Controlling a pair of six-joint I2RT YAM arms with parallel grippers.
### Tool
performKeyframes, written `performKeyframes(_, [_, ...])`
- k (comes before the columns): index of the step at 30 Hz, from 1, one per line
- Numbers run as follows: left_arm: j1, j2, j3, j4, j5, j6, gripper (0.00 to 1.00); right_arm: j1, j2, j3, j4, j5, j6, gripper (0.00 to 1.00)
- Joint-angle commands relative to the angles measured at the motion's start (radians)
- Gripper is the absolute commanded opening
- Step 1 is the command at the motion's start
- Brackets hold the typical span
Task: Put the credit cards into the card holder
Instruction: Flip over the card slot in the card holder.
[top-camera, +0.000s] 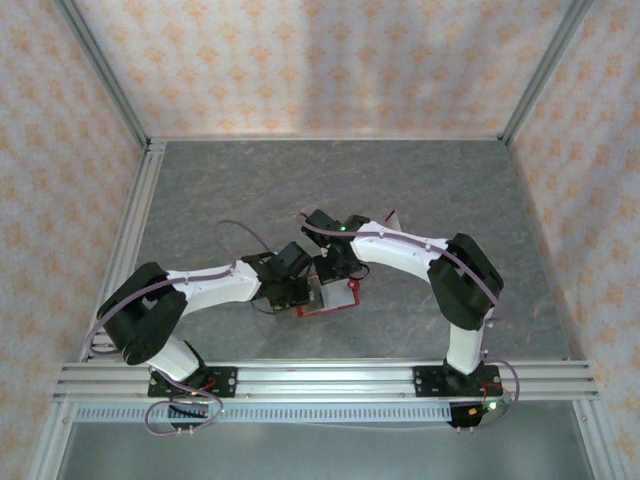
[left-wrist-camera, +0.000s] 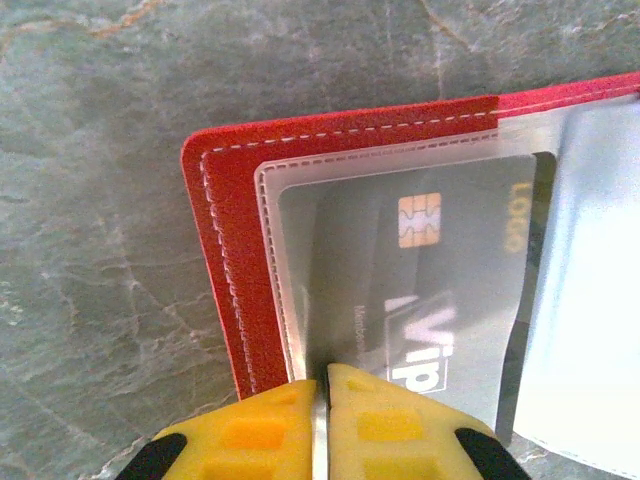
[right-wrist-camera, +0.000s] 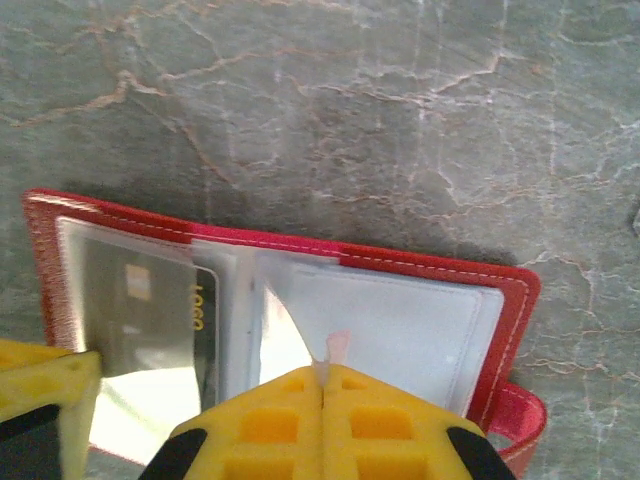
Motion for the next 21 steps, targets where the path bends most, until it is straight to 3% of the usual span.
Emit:
performKeyframes(1, [-0.013,-0.001,0.018,-0.074,-0.015,-0.008,0.11,0.004,0.009,0.044,-0.061,-0.053,-0.003,0.0])
performKeyframes(21, [-0.014,-0.087,0.013,-0.101,-0.032,-0.045,0.12,-0.014,0.059,0.021,0.064,-0.303,0.203,0.3])
